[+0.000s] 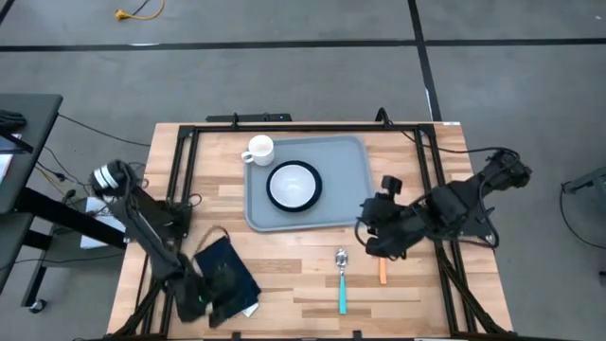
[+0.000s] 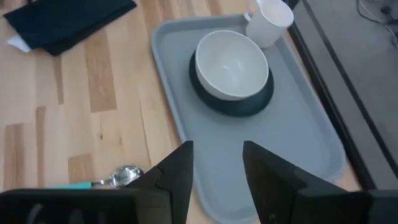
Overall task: Set up tray
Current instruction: Put the blue napkin on the gray serving tray to the right of the green plate
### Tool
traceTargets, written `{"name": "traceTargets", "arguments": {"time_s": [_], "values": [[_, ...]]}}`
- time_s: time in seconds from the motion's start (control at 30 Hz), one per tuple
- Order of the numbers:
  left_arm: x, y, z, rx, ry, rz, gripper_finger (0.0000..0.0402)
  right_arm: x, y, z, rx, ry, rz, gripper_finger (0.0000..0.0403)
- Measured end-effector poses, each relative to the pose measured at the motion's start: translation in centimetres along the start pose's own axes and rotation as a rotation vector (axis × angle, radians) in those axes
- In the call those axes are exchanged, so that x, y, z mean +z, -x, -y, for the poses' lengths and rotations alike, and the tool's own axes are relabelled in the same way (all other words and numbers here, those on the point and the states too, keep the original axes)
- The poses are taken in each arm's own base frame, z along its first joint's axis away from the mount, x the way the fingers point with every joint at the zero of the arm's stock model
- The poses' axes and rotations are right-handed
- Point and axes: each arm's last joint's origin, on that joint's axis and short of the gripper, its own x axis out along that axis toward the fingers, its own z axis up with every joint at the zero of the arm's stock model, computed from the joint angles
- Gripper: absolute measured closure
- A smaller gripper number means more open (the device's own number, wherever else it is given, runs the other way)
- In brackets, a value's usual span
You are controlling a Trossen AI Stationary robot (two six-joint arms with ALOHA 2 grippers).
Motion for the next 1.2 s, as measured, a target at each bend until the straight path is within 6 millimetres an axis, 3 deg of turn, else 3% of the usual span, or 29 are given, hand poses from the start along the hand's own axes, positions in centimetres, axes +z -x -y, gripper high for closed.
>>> {"name": "traceTargets", "arguments": {"time_s": [0.1, 0.23, 0.37, 0.53, 0.8, 1.2], "values": [[-0.4, -1.2, 2.7, 0.058, -0.016, -0.047, 0.0260, -1.4, -0.5, -0.8, -0.028, -0.033, 0.014, 0.0270], [-0.6, -2.4, 5.0, 0.268, -0.052, -0.103, 0.0260, -2.7, -0.9, -1.9, -0.076, -0.053, 0.040, 0.0269], [-0.9, -3.6, 6.5, 0.464, -0.058, -0.164, 0.0260, -3.5, -1.0, -2.8, -0.092, -0.072, 0.059, 0.0269], [-1.0, -6.1, 8.0, 0.553, -0.071, -0.201, 0.0260, -4.1, -0.5, -3.8, -0.078, -0.092, 0.095, 0.0269], [-0.3, -8.1, 7.7, 0.658, -0.035, -0.224, 0.0260, -4.8, 0.5, -4.7, -0.047, -0.095, 0.125, 0.0270], [-0.1, -7.4, 6.8, 0.774, 0.023, -0.288, 0.0260, -5.1, 0.9, -5.2, -0.021, -0.083, 0.135, 0.0269]]}}
